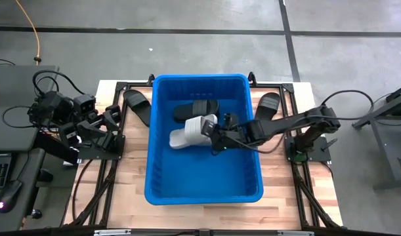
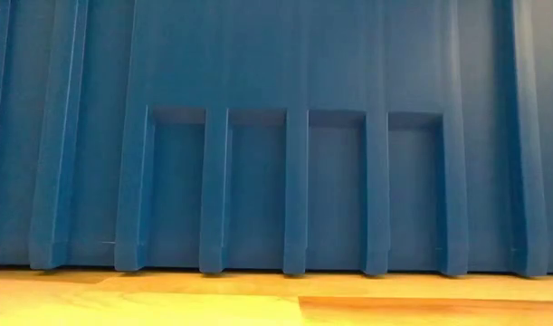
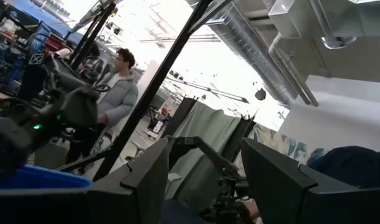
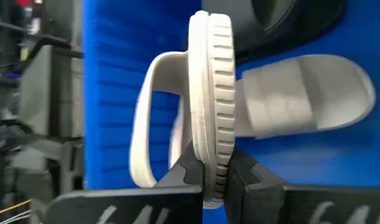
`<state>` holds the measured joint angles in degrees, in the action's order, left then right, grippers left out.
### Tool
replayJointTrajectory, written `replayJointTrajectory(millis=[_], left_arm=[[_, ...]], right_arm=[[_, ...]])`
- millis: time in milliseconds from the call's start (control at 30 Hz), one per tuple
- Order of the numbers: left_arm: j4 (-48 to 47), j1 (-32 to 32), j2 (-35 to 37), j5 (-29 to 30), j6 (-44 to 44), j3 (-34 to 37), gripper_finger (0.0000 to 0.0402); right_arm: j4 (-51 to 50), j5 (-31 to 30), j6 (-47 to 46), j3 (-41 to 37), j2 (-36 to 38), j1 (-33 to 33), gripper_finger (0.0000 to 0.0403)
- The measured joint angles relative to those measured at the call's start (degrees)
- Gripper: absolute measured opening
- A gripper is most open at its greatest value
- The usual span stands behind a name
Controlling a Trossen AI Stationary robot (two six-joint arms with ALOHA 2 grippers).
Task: Pick and place slides into bin
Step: Put the gray slide into the blue bin
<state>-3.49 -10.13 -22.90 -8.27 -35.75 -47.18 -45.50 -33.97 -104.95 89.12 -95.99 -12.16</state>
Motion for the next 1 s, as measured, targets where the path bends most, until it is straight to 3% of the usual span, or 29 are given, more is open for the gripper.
replayJointTrajectory(millis=[467, 667, 1000], left_arm=[[0.3, 0.0, -0.3, 0.0, -0.7, 0.0, 0.0193], [0.3, 0.0, -0.3, -0.1, -0.7, 0.0, 0.0193], [0.3, 0.0, -0.3, -0.2, -0.6, 0.0, 0.0193]], right_arm=[[0.8, 7.0, 5.0, 0.0, -5.4, 6.7, 0.0], [2.1, 2.6, 6.4, 0.0, -5.1, 7.0, 0.0], [1.7, 4.5, 6.4, 0.0, -5.8, 7.0, 0.0]])
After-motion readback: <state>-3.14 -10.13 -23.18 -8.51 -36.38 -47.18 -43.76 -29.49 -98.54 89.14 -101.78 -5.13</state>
